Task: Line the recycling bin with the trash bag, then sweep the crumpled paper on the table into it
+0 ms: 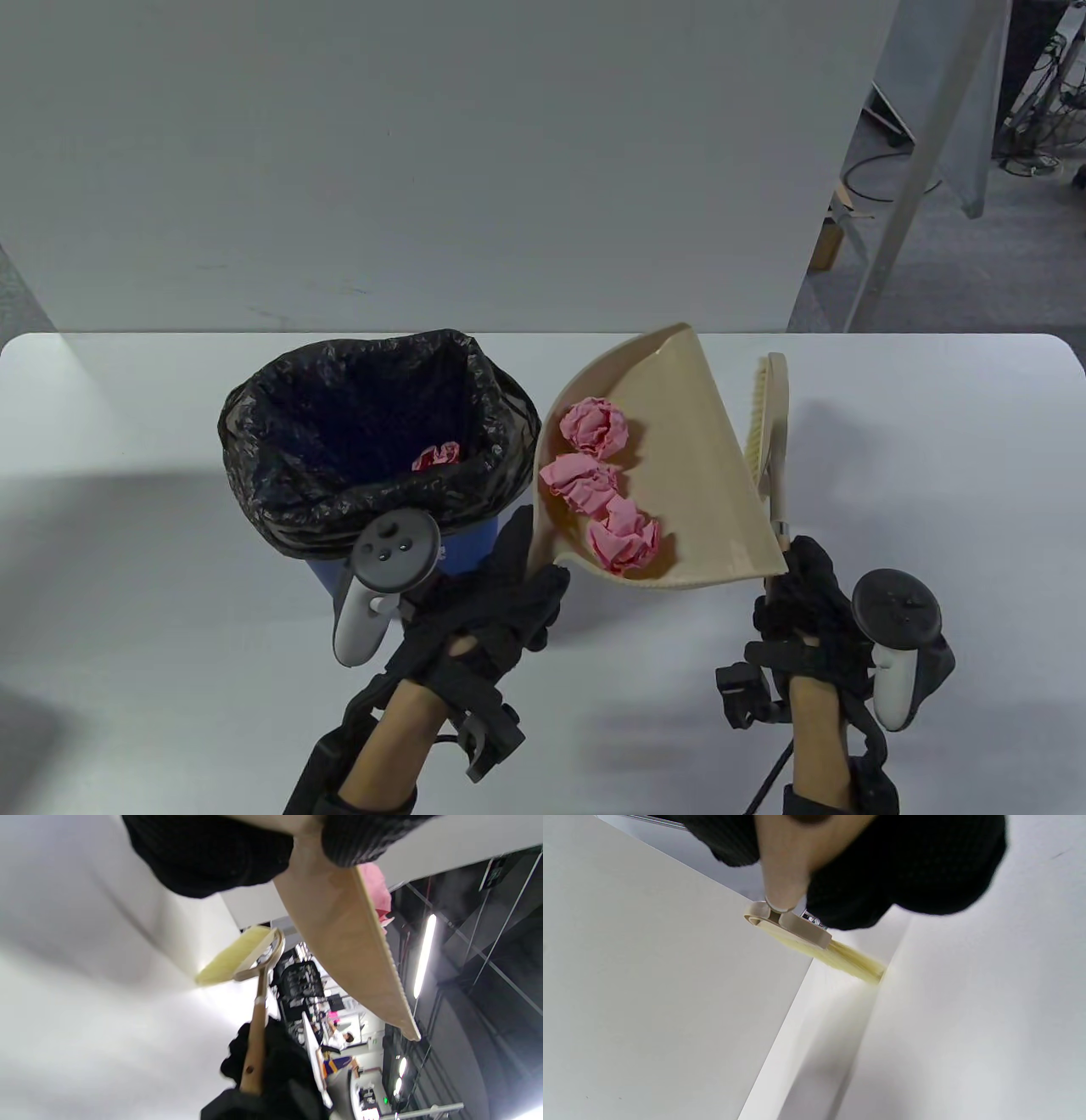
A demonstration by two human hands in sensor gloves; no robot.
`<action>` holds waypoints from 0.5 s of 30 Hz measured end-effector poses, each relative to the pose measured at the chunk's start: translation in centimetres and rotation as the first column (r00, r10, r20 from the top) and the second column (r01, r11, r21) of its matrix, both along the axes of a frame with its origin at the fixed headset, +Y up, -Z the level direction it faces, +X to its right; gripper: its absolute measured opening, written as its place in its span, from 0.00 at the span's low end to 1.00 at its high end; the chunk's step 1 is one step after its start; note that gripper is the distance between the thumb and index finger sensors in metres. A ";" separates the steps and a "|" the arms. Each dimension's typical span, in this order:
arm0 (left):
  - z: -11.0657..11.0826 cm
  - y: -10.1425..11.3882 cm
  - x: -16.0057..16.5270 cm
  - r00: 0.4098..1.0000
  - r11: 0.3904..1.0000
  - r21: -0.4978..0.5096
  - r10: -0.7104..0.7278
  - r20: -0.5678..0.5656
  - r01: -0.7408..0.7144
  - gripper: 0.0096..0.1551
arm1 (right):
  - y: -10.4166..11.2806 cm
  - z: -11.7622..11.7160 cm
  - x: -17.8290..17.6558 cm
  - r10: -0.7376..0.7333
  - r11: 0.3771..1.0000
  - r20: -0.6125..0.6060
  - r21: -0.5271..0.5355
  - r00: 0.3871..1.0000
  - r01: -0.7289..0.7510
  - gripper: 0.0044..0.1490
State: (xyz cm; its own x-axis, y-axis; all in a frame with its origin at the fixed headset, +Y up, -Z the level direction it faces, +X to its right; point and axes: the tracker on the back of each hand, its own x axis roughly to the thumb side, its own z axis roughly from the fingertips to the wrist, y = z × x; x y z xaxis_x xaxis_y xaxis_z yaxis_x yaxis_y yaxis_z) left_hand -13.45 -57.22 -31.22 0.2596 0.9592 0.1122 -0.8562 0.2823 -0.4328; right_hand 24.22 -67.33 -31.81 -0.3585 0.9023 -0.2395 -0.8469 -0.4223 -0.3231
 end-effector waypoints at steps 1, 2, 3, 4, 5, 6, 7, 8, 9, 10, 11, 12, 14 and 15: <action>0.1 0.4 -0.5 1.000 1.000 0.014 -0.002 -0.027 0.002 0.48 | 0.0 0.0 0.0 0.001 1.000 -0.002 0.000 1.000 -0.001 0.36; 0.1 1.0 -1.3 0.998 0.999 0.031 -0.008 -0.062 0.010 0.48 | 0.0 0.0 -0.1 0.002 1.000 -0.006 0.000 1.000 -0.002 0.36; 0.2 1.6 -2.3 0.994 0.999 0.047 -0.015 -0.104 0.020 0.48 | 0.0 -0.1 -0.1 0.002 1.000 -0.010 0.000 1.000 -0.002 0.36; 0.2 2.1 -3.3 0.989 0.998 0.061 -0.023 -0.145 0.033 0.48 | 0.0 0.0 -0.1 0.001 1.000 -0.013 0.001 1.000 -0.001 0.36; 0.3 2.4 -3.8 0.985 0.997 0.070 -0.030 -0.168 0.042 0.48 | 0.0 -0.1 -0.2 0.001 1.000 -0.014 0.001 1.000 -0.001 0.36; 0.3 2.9 -4.8 0.977 0.994 0.084 -0.044 -0.211 0.063 0.48 | 0.0 -0.1 -0.2 0.000 1.000 -0.015 0.001 1.000 0.000 0.36; 0.4 3.4 -5.8 0.966 0.991 0.097 -0.060 -0.253 0.087 0.48 | -0.1 -0.1 -0.2 -0.001 1.000 -0.015 0.001 1.000 0.001 0.36; 0.5 3.8 -6.9 0.949 0.986 0.109 -0.085 -0.305 0.123 0.48 | -0.1 -0.1 -0.2 -0.002 1.000 -0.015 0.002 1.000 0.002 0.36; 0.6 4.1 -7.8 0.934 0.982 0.114 -0.104 -0.341 0.151 0.48 | -0.1 -0.1 -0.3 -0.002 1.000 -0.015 0.002 1.000 0.002 0.36; 0.6 4.3 -8.8 0.920 0.978 0.115 -0.118 -0.374 0.172 0.48 | -0.1 -0.1 -0.3 -0.001 1.000 -0.015 0.001 1.000 0.001 0.36; 0.6 4.5 -9.8 0.905 0.976 0.111 -0.127 -0.405 0.187 0.48 | -0.1 0.0 -0.3 -0.001 1.000 -0.016 0.001 1.000 0.001 0.36; 0.5 4.5 -10.5 0.898 0.976 0.105 -0.131 -0.421 0.192 0.48 | -0.1 0.0 -0.3 -0.002 1.000 -0.017 0.001 1.000 0.002 0.36; 0.5 4.6 -12.5 0.879 0.979 0.078 -0.134 -0.458 0.190 0.48 | -0.1 -0.1 -0.4 -0.004 1.000 -0.021 0.000 1.000 0.004 0.36; 0.5 4.6 -13.1 0.871 0.979 0.070 -0.136 -0.472 0.191 0.48 | -0.1 -0.1 -0.4 -0.004 1.000 -0.022 0.000 1.000 0.004 0.36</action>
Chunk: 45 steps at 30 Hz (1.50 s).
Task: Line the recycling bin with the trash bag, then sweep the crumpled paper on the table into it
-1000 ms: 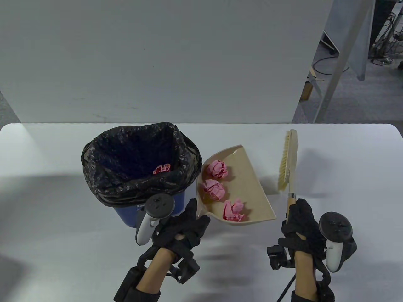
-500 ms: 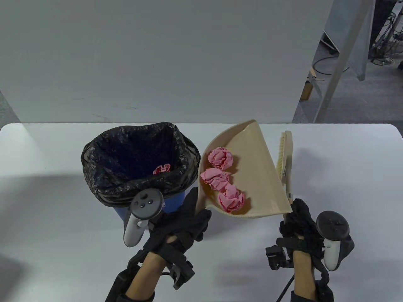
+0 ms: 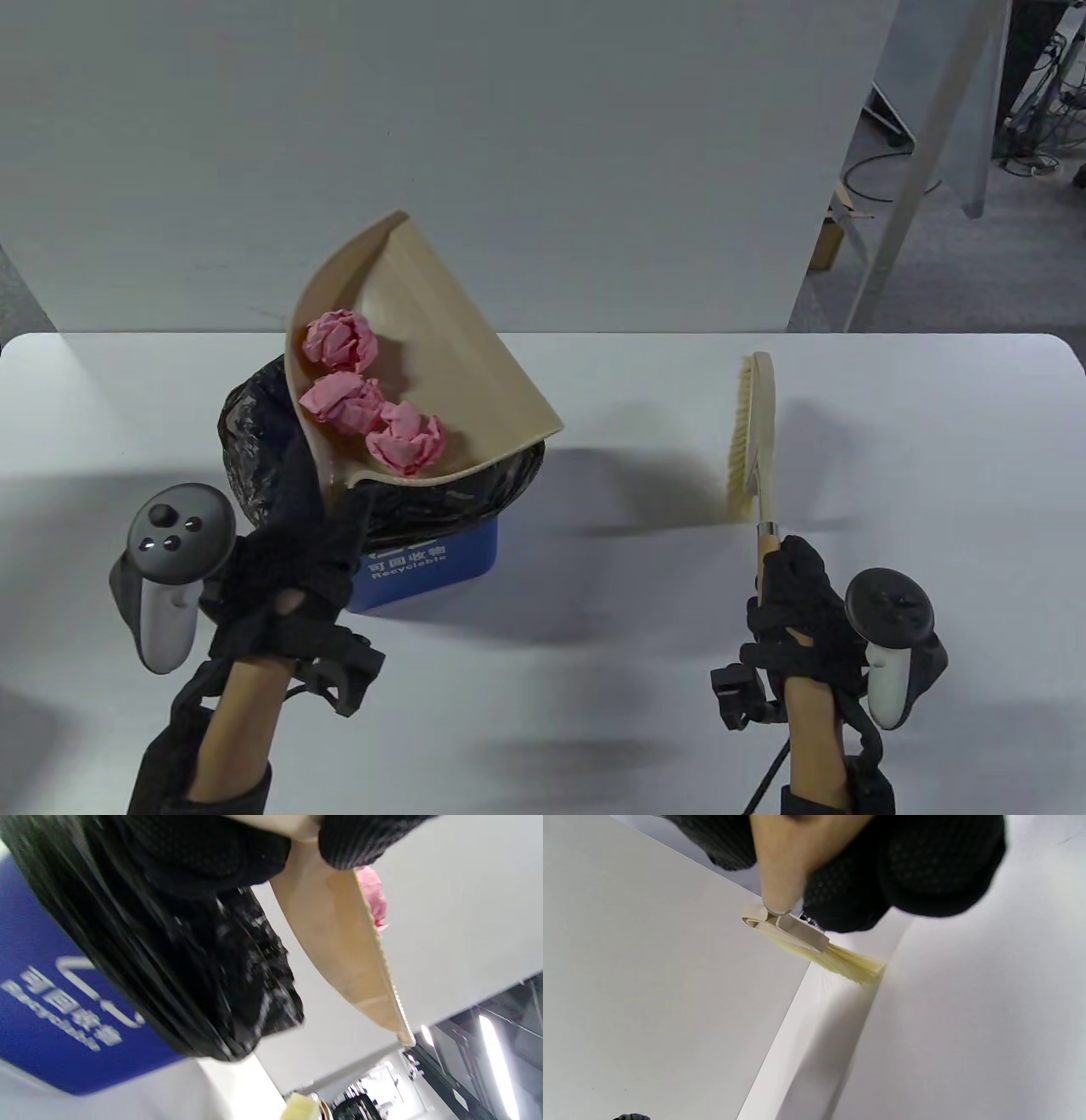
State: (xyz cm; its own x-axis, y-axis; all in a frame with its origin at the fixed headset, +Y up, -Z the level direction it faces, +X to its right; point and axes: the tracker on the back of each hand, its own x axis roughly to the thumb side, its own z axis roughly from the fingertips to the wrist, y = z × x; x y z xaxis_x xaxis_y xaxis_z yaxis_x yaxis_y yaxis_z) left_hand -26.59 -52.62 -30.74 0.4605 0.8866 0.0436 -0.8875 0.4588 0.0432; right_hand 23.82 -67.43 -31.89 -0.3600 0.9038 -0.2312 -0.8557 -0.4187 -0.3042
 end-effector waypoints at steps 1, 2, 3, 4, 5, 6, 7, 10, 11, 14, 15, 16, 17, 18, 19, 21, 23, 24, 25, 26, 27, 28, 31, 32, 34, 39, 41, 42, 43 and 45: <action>0.0 0.0 -0.9 1.000 1.000 -0.003 -0.009 -0.029 0.009 0.48 | 0.0 0.0 0.0 0.000 1.000 -0.001 0.000 1.000 0.000 0.36; 0.0 0.0 -1.6 0.998 1.000 -0.005 -0.023 -0.057 0.023 0.48 | 0.0 0.0 0.0 -0.001 1.000 -0.002 0.000 1.000 0.001 0.36; -0.1 0.0 -2.2 0.995 0.999 -0.008 -0.043 -0.089 0.043 0.48 | 0.0 0.0 0.0 -0.002 1.000 -0.002 0.000 1.000 0.002 0.36; -0.1 0.0 -2.6 0.992 0.998 -0.011 -0.061 -0.108 0.060 0.48 | 0.0 0.0 0.0 -0.003 1.000 -0.003 0.000 1.000 0.003 0.36; -0.2 0.0 -3.2 0.986 0.995 -0.016 -0.097 -0.138 0.095 0.48 | 0.0 0.0 -0.1 -0.004 1.000 -0.003 0.000 1.000 0.004 0.36; -0.3 0.0 -3.6 0.976 0.990 -0.021 -0.138 -0.167 0.137 0.48 | 0.0 0.0 -0.1 -0.006 1.000 -0.003 0.001 1.000 0.007 0.36; -0.4 0.0 -3.8 0.966 0.984 -0.027 -0.177 -0.187 0.175 0.48 | 0.0 0.0 -0.1 -0.008 1.000 -0.003 0.001 1.000 0.008 0.36; -0.4 0.1 -4.0 0.918 0.948 -0.039 -0.316 -0.239 0.316 0.48 | 0.0 0.0 -0.1 -0.010 1.000 -0.004 0.000 1.000 0.010 0.36; -0.4 0.1 -3.9 0.897 0.931 -0.037 -0.360 -0.258 0.363 0.47 | 0.0 0.0 -0.1 -0.009 1.000 -0.004 0.000 1.000 0.009 0.36; -0.3 0.3 -3.4 0.823 0.873 -0.025 -0.469 -0.322 0.488 0.47 | 0.0 0.0 -0.1 -0.011 1.000 -0.006 0.000 1.000 0.011 0.36; -0.2 0.4 -3.1 0.787 0.844 -0.021 -0.509 -0.348 0.536 0.47 | 0.0 0.0 -0.1 -0.012 1.000 -0.006 0.000 1.000 0.012 0.36; -0.1 0.5 -2.9 0.752 0.814 -0.016 -0.543 -0.374 0.581 0.47 | -0.1 0.0 -0.2 -0.013 1.000 -0.006 0.000 1.000 0.013 0.36; -0.1 0.6 -2.7 0.720 0.787 -0.009 -0.570 -0.395 0.617 0.47 | -0.1 0.0 -0.2 -0.013 1.000 -0.006 0.000 1.000 0.013 0.36; 0.1 0.7 -2.5 0.689 0.759 -0.005 -0.593 -0.416 0.651 0.46 | -0.1 0.0 -0.2 -0.014 1.000 -0.006 0.000 1.000 0.014 0.36; 0.2 0.8 -2.3 0.652 0.727 -0.001 -0.617 -0.441 0.687 0.46 | -0.1 0.0 -0.2 -0.014 1.000 -0.006 0.000 1.000 0.014 0.36; 0.6 1.0 -2.0 0.594 0.675 0.011 -0.641 -0.486 0.738 0.46 | -0.1 0.0 -0.2 -0.013 1.000 -0.007 0.000 1.000 0.013 0.36; 0.9 1.3 -1.7 0.549 0.633 0.026 -0.650 -0.526 0.774 0.46 | -0.1 -0.1 -0.2 -0.011 1.000 -0.009 0.000 1.000 0.011 0.36; 1.1 1.4 -1.5 0.531 0.616 0.035 -0.649 -0.544 0.787 0.46 | -0.1 -0.1 -0.2 -0.011 1.000 -0.009 -0.001 1.000 0.011 0.36; 1.4 1.5 -1.4 0.527 0.611 0.046 -0.638 -0.561 0.790 0.46 | -0.1 -0.1 -0.2 -0.011 1.000 -0.010 -0.001 1.000 0.011 0.36; 1.5 1.6 -1.3 0.528 0.613 0.055 -0.628 -0.571 0.788 0.46 | -0.1 -0.1 -0.2 -0.011 1.000 -0.010 -0.001 1.000 0.011 0.36; 1.7 1.7 -1.2 0.531 0.618 0.061 -0.616 -0.582 0.783 0.46 | -0.1 -0.1 -0.2 -0.010 1.000 -0.010 -0.001 1.000 0.010 0.36; 1.9 1.8 -1.1 0.540 0.628 0.070 -0.600 -0.591 0.775 0.46 | -0.1 -0.1 -0.2 -0.009 1.000 -0.010 -0.001 1.000 0.009 0.36; 2.2 1.9 -0.8 0.564 0.652 0.086 -0.573 -0.595 0.754 0.46 | -0.1 -0.1 -0.2 -0.009 1.000 -0.010 -0.001 1.000 0.009 0.36; 2.2 1.9 -0.6 0.573 0.657 0.095 -0.568 -0.590 0.748 0.46 | -0.1 -0.1 -0.2 -0.009 1.000 -0.010 -0.001 1.000 0.009 0.36; 2.4 1.9 -0.3 0.586 0.662 0.108 -0.561 -0.584 0.742 0.46 | -0.1 -0.1 -0.2 -0.009 1.000 -0.010 -0.001 1.000 0.009 0.36; 3.0 1.6 1.2 0.699 0.731 0.194 -0.486 -0.525 0.654 0.46 | -0.1 -0.1 -0.2 -0.007 1.000 -0.012 -0.001 1.000 0.007 0.36; 3.1 1.5 2.0 0.788 0.790 0.243 -0.424 -0.446 0.563 0.46 | -0.1 -0.1 -0.2 -0.008 1.000 -0.013 -0.001 1.000 0.008 0.36; 3.1 1.5 2.3 0.815 0.808 0.257 -0.403 -0.415 0.530 0.46 | -0.1 -0.1 -0.2 -0.008 1.000 -0.013 -0.001 1.000 0.008 0.36; 3.0 1.4 2.9 0.857 0.835 0.276 -0.370 -0.360 0.476 0.46 | -0.1 -0.1 -0.2 -0.012 1.000 -0.013 -0.001 1.000 0.012 0.36; 2.7 1.2 4.2 0.918 0.876 0.299 -0.313 -0.243 0.378 0.47 | -0.2 -0.1 -0.2 -0.032 0.999 -0.010 0.002 0.999 0.032 0.37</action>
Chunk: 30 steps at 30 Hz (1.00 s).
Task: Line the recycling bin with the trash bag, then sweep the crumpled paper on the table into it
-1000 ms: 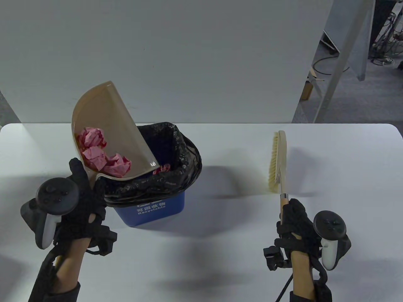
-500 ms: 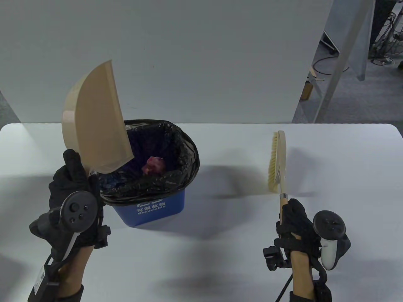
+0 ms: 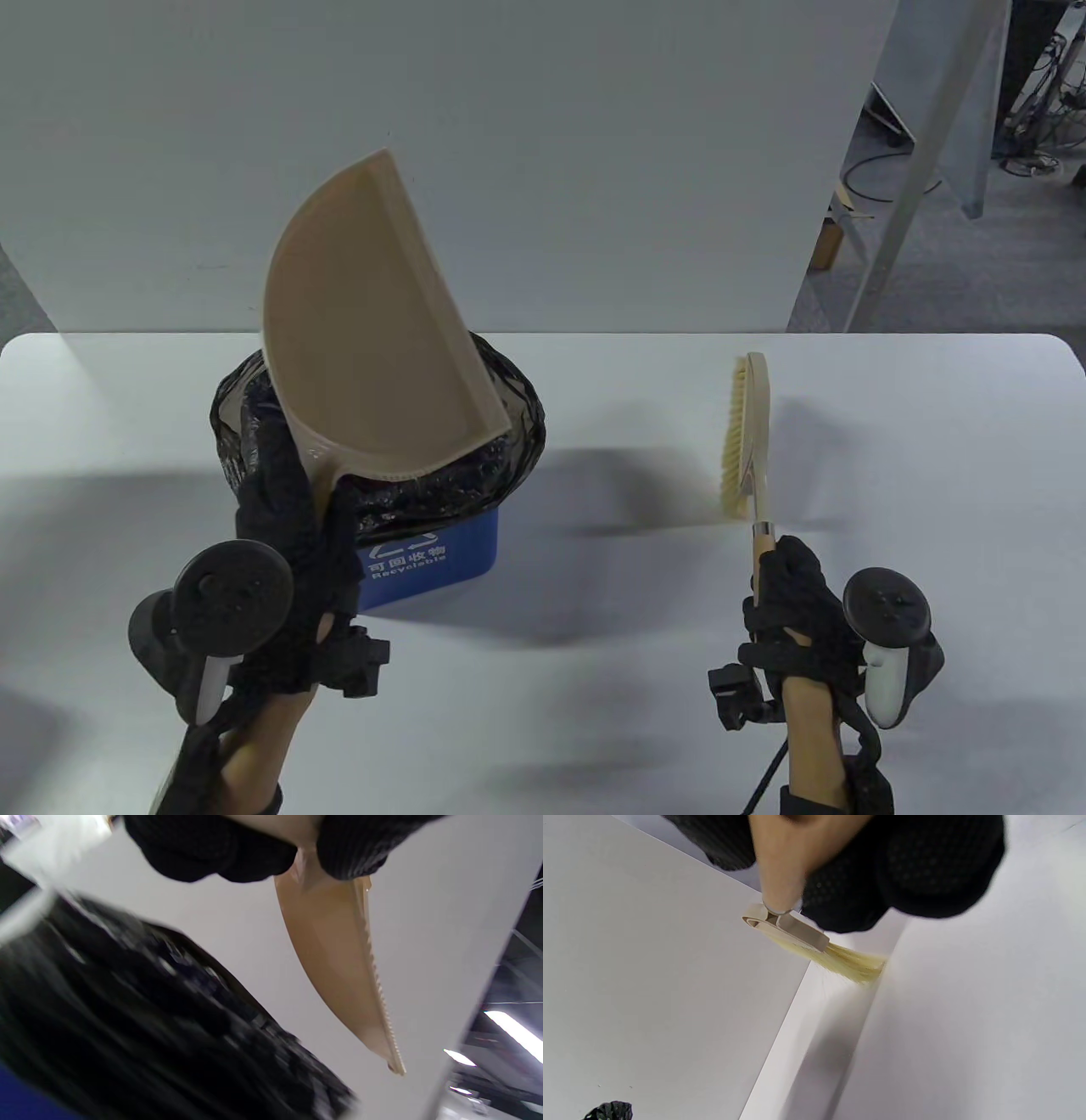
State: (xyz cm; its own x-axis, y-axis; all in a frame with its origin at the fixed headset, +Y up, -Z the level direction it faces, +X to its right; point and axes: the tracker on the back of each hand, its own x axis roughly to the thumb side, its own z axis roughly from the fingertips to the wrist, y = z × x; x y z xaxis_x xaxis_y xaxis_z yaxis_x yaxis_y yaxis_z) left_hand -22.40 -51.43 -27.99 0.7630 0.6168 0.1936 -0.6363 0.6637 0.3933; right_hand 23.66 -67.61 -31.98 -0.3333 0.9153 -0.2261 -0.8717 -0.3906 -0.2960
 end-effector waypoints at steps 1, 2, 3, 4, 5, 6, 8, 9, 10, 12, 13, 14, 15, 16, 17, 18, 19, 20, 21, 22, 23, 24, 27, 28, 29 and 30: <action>-0.2 -0.2 0.8 0.998 0.999 -0.018 0.036 0.060 -0.035 0.47 | 0.0 0.0 0.0 -0.008 1.000 0.002 0.001 1.000 0.008 0.37; -0.3 -0.4 1.4 0.993 0.998 -0.032 0.061 0.100 -0.058 0.47 | 0.0 0.0 0.1 -0.012 1.000 0.003 0.003 1.000 0.012 0.37; -0.6 -0.7 2.3 0.984 0.994 -0.058 0.098 0.152 -0.090 0.47 | 0.0 0.1 0.1 -0.018 1.000 0.007 0.007 1.000 0.018 0.38; -0.8 -1.0 3.2 0.971 0.989 -0.087 0.131 0.198 -0.116 0.47 | 0.0 0.1 0.2 -0.023 1.000 0.012 0.012 1.000 0.022 0.38; -1.2 -1.5 4.3 0.955 0.982 -0.124 0.167 0.245 -0.140 0.47 | 0.1 0.1 0.2 -0.028 0.999 0.018 0.019 0.999 0.027 0.39; -1.4 -1.9 4.9 0.943 0.976 -0.152 0.192 0.273 -0.154 0.47 | 0.1 0.2 0.2 -0.032 0.999 0.021 0.024 0.999 0.031 0.39; -2.1 -3.3 7.3 0.880 0.939 -0.260 0.311 0.359 -0.225 0.47 | 0.2 0.3 0.4 -0.057 0.997 0.034 0.047 0.998 0.056 0.39; -2.4 -3.8 8.4 0.854 0.925 -0.309 0.338 0.395 -0.223 0.48 | 0.3 0.3 0.5 -0.075 0.996 0.039 0.057 0.996 0.073 0.39; -2.6 -4.4 9.3 0.837 0.915 -0.340 0.352 0.419 -0.215 0.48 | 0.3 0.4 0.6 -0.092 0.994 0.044 0.067 0.995 0.089 0.39; -3.3 -5.7 11.6 0.810 0.901 -0.382 0.376 0.449 -0.206 0.48 | 0.4 0.6 0.8 -0.126 0.989 0.059 0.088 0.990 0.120 0.39; -3.5 -6.1 12.3 0.808 0.898 -0.391 0.377 0.453 -0.200 0.48 | 0.4 0.6 0.9 -0.132 0.988 0.066 0.093 0.989 0.126 0.39; -4.0 -6.6 13.2 0.807 0.894 -0.406 0.377 0.455 -0.189 0.48 | 0.5 0.7 1.0 -0.139 0.986 0.077 0.100 0.987 0.131 0.39; -4.6 -7.2 14.0 0.805 0.885 -0.426 0.386 0.450 -0.187 0.49 | 0.5 0.8 1.1 -0.142 0.986 0.089 0.103 0.986 0.133 0.39; -5.3 -7.7 14.7 0.804 0.873 -0.447 0.403 0.436 -0.195 0.49 | 0.5 0.9 1.2 -0.143 0.986 0.100 0.104 0.985 0.132 0.39; -6.0 -8.2 15.3 0.808 0.863 -0.462 0.416 0.417 -0.205 0.49 | 0.5 0.9 1.3 -0.144 0.986 0.107 0.101 0.984 0.133 0.39; -6.8 -8.7 15.9 0.816 0.852 -0.478 0.424 0.393 -0.212 0.49 | 0.5 1.0 1.5 -0.146 0.986 0.114 0.096 0.983 0.135 0.39; -7.3 -9.0 16.3 0.821 0.845 -0.491 0.426 0.379 -0.212 0.49 | 0.5 1.0 1.5 -0.148 0.986 0.120 0.093 0.982 0.137 0.40; -8.0 -9.4 16.9 0.828 0.838 -0.506 0.424 0.366 -0.205 0.49 | 0.4 1.0 1.6 -0.150 0.986 0.126 0.088 0.981 0.140 0.40; -8.6 -9.9 17.4 0.836 0.831 -0.523 0.416 0.356 -0.191 0.50 | 0.4 1.0 1.7 -0.153 0.986 0.134 0.082 0.979 0.143 0.40; -9.3 -10.5 18.1 0.845 0.822 -0.543 0.405 0.349 -0.170 0.50 | 0.3 1.0 1.8 -0.152 0.987 0.141 0.076 0.978 0.142 0.40; -9.8 -11.0 18.6 0.852 0.815 -0.558 0.397 0.341 -0.156 0.50 | 0.3 1.0 1.8 -0.150 0.987 0.145 0.073 0.978 0.141 0.40; -10.4 -11.7 19.2 0.866 0.809 -0.573 0.376 0.331 -0.132 0.50 | 0.2 1.0 1.8 -0.147 0.988 0.150 0.069 0.978 0.138 0.40; -11.5 -13.7 20.5 0.886 0.789 -0.608 0.342 0.313 -0.090 0.50 | 0.3 1.0 1.8 -0.136 0.990 0.160 0.067 0.978 0.127 0.40; -11.8 -14.4 20.8 0.889 0.781 -0.618 0.339 0.306 -0.085 0.50 | 0.3 1.0 1.9 -0.128 0.990 0.163 0.071 0.978 0.118 0.40; -12.2 -15.2 21.1 0.892 0.769 -0.634 0.338 0.299 -0.079 0.50 | 0.3 1.0 1.9 -0.127 0.991 0.163 0.071 0.978 0.117 0.40; -12.6 -15.9 21.4 0.893 0.755 -0.652 0.335 0.299 -0.065 0.50 | 0.3 0.9 1.9 -0.127 0.990 0.164 0.074 0.978 0.116 0.39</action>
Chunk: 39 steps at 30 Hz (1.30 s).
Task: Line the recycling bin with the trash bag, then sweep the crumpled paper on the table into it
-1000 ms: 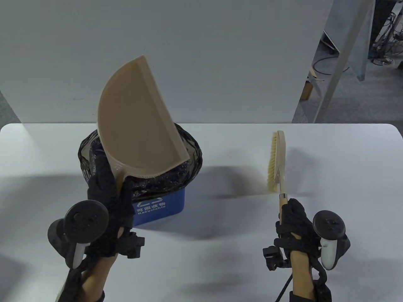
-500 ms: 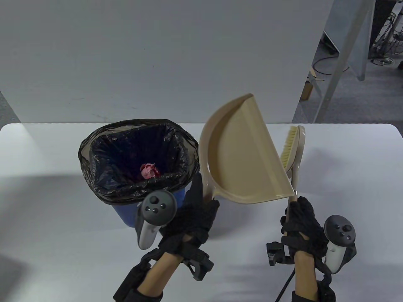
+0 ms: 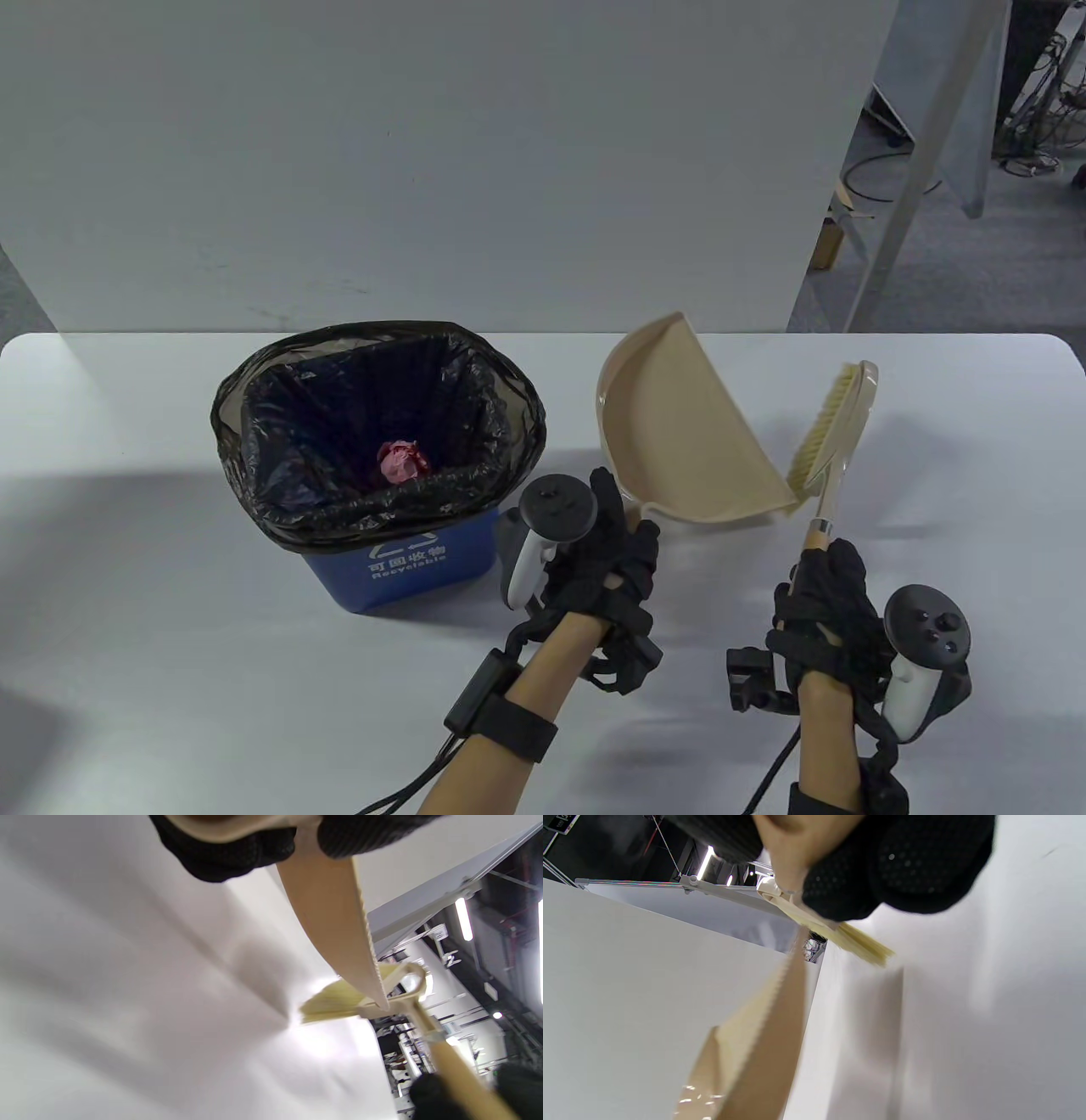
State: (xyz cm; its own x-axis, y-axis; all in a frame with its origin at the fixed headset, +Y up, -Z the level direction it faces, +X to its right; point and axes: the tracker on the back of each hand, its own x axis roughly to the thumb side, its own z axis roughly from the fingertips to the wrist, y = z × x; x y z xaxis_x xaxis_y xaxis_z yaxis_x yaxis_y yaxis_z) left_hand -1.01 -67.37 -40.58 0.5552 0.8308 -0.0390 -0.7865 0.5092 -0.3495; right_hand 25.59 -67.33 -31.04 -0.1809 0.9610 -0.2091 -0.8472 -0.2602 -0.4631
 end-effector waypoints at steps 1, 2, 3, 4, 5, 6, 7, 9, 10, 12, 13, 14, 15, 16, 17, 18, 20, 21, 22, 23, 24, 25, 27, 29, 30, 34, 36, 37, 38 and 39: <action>-0.3 -0.7 0.1 1.000 1.000 -0.014 -0.013 0.012 0.013 0.50 | 0.0 0.0 0.0 0.001 1.000 0.001 0.002 1.000 -0.001 0.39; -0.5 -1.2 0.2 0.999 0.999 -0.021 -0.027 0.024 0.028 0.50 | 0.0 0.0 0.0 0.006 1.000 0.002 0.002 1.000 -0.006 0.39; -0.8 -1.7 0.2 0.999 0.999 -0.034 -0.041 0.033 0.042 0.50 | 0.0 0.0 0.0 0.013 1.000 0.002 0.000 1.000 -0.013 0.40; -1.0 -2.1 0.2 0.998 0.998 -0.049 -0.045 0.034 0.046 0.50 | -0.1 0.0 0.0 0.017 1.000 0.002 -0.001 1.000 -0.017 0.39; -1.1 -2.7 0.2 0.998 0.996 -0.066 -0.052 0.033 0.054 0.50 | -0.1 -0.1 -0.1 0.021 1.000 0.002 -0.003 1.000 -0.021 0.39; -1.2 -3.1 0.2 0.998 0.995 -0.075 -0.062 0.031 0.064 0.50 | -0.1 -0.1 -0.1 0.024 1.000 0.001 -0.004 1.000 -0.024 0.39; -1.4 -3.6 0.1 0.997 0.994 -0.087 -0.065 0.037 0.068 0.50 | -0.1 -0.1 -0.1 0.027 1.000 0.000 -0.006 1.000 -0.027 0.39; -1.6 -4.4 0.2 0.996 0.991 -0.118 -0.055 0.065 0.062 0.51 | -0.2 -0.1 -0.2 0.035 0.999 -0.003 -0.010 0.999 -0.035 0.39; -1.7 -4.7 0.2 0.996 0.989 -0.133 -0.049 0.075 0.059 0.52 | -0.2 -0.2 -0.3 0.038 0.999 -0.004 -0.012 0.999 -0.038 0.39; -1.8 -5.4 0.4 0.995 0.983 -0.183 -0.015 0.100 0.033 0.53 | -0.3 -0.2 -0.4 0.046 0.999 -0.008 -0.017 0.999 -0.046 0.39; -1.9 -5.7 0.4 0.994 0.978 -0.208 0.005 0.111 0.018 0.53 | -0.3 -0.2 -0.4 0.048 0.999 -0.009 -0.019 0.999 -0.048 0.39; -2.0 -6.1 0.5 0.993 0.973 -0.232 0.026 0.117 0.002 0.54 | -0.3 -0.2 -0.4 0.049 0.999 -0.013 -0.021 0.999 -0.049 0.39; -2.0 -6.3 0.5 0.992 0.968 -0.249 0.039 0.119 -0.008 0.54 | -0.4 -0.3 -0.5 0.048 0.999 -0.015 -0.023 0.999 -0.049 0.39; -2.1 -6.7 0.5 0.991 0.966 -0.256 0.075 0.111 -0.045 0.54 | -0.3 -0.3 -0.5 0.044 0.999 -0.019 -0.024 0.999 -0.045 0.39; -2.1 -6.9 0.6 0.991 0.962 -0.269 0.088 0.105 -0.057 0.55 | -0.3 -0.3 -0.5 0.042 0.999 -0.021 -0.025 0.999 -0.042 0.39; -2.2 -7.2 0.7 0.989 0.957 -0.282 0.098 0.111 -0.063 0.55 | -0.3 -0.3 -0.6 0.040 0.999 -0.024 -0.025 0.999 -0.041 0.39; -2.2 -7.5 0.8 0.987 0.952 -0.299 0.100 0.123 -0.059 0.55 | -0.3 -0.3 -0.7 0.045 0.999 -0.028 -0.025 0.999 -0.046 0.39; -2.2 -7.7 0.9 0.987 0.951 -0.303 0.097 0.129 -0.054 0.55 | -0.3 -0.3 -0.7 0.048 0.999 -0.030 -0.024 0.998 -0.049 0.39; -2.2 -7.7 0.9 0.985 0.952 -0.300 0.101 0.137 -0.056 0.55 | -0.3 -0.3 -0.7 0.049 0.998 -0.030 -0.024 0.998 -0.050 0.39; -2.2 -7.8 0.9 0.985 0.949 -0.309 0.105 0.138 -0.057 0.55 | -0.3 -0.3 -0.8 0.051 0.998 -0.031 -0.023 0.998 -0.051 0.39; -2.1 -7.7 1.0 0.982 0.947 -0.312 0.121 0.147 -0.070 0.55 | -0.3 -0.4 -0.8 0.053 0.998 -0.032 -0.023 0.998 -0.054 0.39; -2.1 -7.7 1.0 0.979 0.946 -0.314 0.131 0.153 -0.078 0.55 | -0.3 -0.4 -0.8 0.055 0.998 -0.033 -0.024 0.998 -0.055 0.39; -2.1 -7.7 1.0 0.976 0.946 -0.313 0.144 0.163 -0.087 0.54 | -0.3 -0.4 -0.8 0.059 0.998 -0.036 -0.026 0.998 -0.060 0.39; -2.1 -7.8 1.0 0.970 0.939 -0.327 0.172 0.170 -0.109 0.55 | -0.3 -0.4 -0.9 0.061 0.998 -0.041 -0.027 0.997 -0.062 0.39; -2.1 -7.9 1.0 0.967 0.933 -0.337 0.189 0.171 -0.123 0.55 | -0.3 -0.4 -0.9 0.061 0.998 -0.043 -0.027 0.997 -0.063 0.39; -2.0 -7.8 0.6 0.962 0.928 -0.336 0.224 0.156 -0.162 0.52 | -0.3 -0.5 -1.0 0.059 0.998 -0.046 -0.027 0.997 -0.060 0.39; -1.8 -7.3 0.2 0.970 0.949 -0.282 0.188 0.154 -0.139 0.52 | -0.3 -0.5 -1.0 0.063 0.998 -0.046 -0.027 0.997 -0.064 0.39; -1.7 -7.0 0.1 0.975 0.963 -0.244 0.158 0.154 -0.118 0.51 | -0.3 -0.5 -1.1 0.068 0.997 -0.049 -0.027 0.996 -0.070 0.39; -1.5 -6.6 0.0 0.981 0.976 -0.199 0.123 0.150 -0.092 0.51 | -0.3 -0.5 -1.2 0.078 0.996 -0.051 -0.026 0.996 -0.079 0.39; -1.3 -6.4 0.0 0.984 0.983 -0.169 0.103 0.146 -0.078 0.51 | -0.2 -0.5 -1.2 0.082 0.996 -0.052 -0.026 0.995 -0.084 0.38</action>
State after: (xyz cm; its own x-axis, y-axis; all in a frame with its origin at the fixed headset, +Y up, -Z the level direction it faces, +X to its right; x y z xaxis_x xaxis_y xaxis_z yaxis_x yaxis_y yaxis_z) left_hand -1.06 -73.76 -41.85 0.4881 0.8673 -0.0971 -0.7570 0.3653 -0.5418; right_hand 24.39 -67.57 -31.53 -0.2707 0.9361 -0.2244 -0.8444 -0.3428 -0.4116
